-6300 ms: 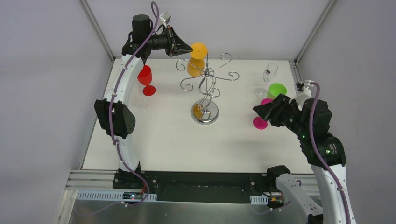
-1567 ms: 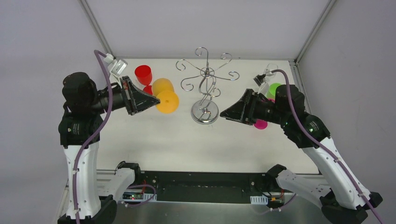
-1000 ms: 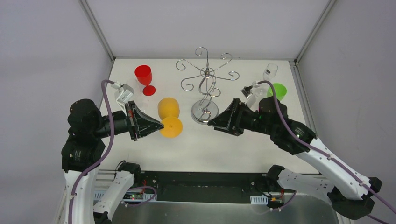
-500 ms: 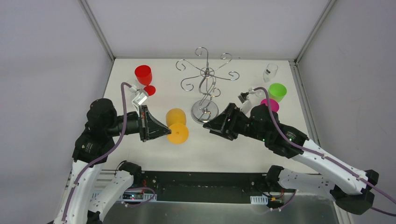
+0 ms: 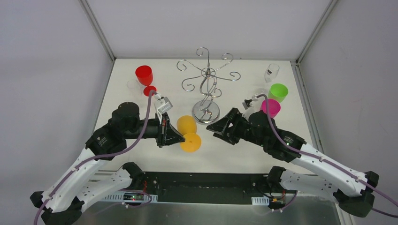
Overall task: Take the wine glass off the wine glass rack
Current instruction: Place the wine glass at the center of the board.
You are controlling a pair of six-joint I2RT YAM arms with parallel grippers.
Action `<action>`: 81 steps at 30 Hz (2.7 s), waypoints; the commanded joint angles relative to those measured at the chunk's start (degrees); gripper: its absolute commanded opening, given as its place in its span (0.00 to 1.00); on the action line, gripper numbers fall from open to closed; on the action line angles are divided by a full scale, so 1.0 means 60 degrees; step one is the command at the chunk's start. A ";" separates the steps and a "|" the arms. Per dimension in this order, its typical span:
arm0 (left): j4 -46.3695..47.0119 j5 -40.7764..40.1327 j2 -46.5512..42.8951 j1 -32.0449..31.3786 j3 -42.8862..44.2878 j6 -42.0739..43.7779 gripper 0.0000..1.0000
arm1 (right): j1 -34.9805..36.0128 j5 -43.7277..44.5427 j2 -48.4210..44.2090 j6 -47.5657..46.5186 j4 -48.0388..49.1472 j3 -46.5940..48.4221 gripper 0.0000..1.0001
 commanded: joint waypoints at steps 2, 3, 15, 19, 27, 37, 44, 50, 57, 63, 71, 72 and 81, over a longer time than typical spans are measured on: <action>0.0801 -0.2066 0.0402 -0.1496 -0.0054 0.0492 0.00 | 0.0038 -0.0191 0.0033 0.0718 0.0917 -0.0530 0.64; 0.0821 -0.2378 0.0488 -0.1784 -0.0034 0.0582 0.00 | 0.0042 -0.0265 0.0078 0.0837 0.1081 -0.0659 0.64; 0.1135 -0.4508 0.1016 -0.3879 0.0161 0.1560 0.00 | -0.0008 -0.1749 0.0540 0.1715 0.2648 -0.1491 0.64; 0.1450 -0.4531 0.0996 -0.4141 0.0094 0.1759 0.00 | -0.0050 -0.2264 0.0847 0.1999 0.3484 -0.1743 0.62; 0.1722 -0.4392 0.0907 -0.4310 -0.0085 0.2018 0.00 | -0.0042 -0.2970 0.1324 0.2037 0.3973 -0.1559 0.51; 0.1915 -0.4461 0.0785 -0.4390 -0.0323 0.2029 0.00 | -0.0077 -0.3358 0.1572 0.2223 0.4381 -0.1579 0.38; 0.1986 -0.4497 0.0755 -0.4391 -0.0351 0.2099 0.00 | -0.0075 -0.3613 0.1810 0.2279 0.4640 -0.1524 0.22; 0.1971 -0.4556 0.0735 -0.4391 -0.0408 0.2103 0.00 | -0.0084 -0.3734 0.1901 0.2263 0.4747 -0.1486 0.00; 0.1907 -0.4526 0.0582 -0.4391 -0.0567 0.1966 0.06 | -0.0078 -0.3656 0.1702 0.2237 0.4750 -0.1565 0.00; 0.1678 -0.4491 0.0532 -0.4391 -0.0564 0.1884 0.33 | -0.0083 -0.3540 0.1432 0.1900 0.4512 -0.1630 0.00; 0.1345 -0.4900 0.0166 -0.4391 -0.0506 0.1501 0.56 | -0.0281 -0.3883 0.0843 0.0123 0.2862 -0.1479 0.00; 0.1311 -0.5030 0.0092 -0.4391 -0.0501 0.1419 0.58 | -0.0328 -0.3880 0.0777 -0.0289 0.2390 -0.1402 0.00; 0.0730 -0.6127 -0.0047 -0.4393 -0.0198 0.0530 0.72 | -0.0579 -0.3195 0.0088 -0.3698 -0.0672 -0.1023 0.00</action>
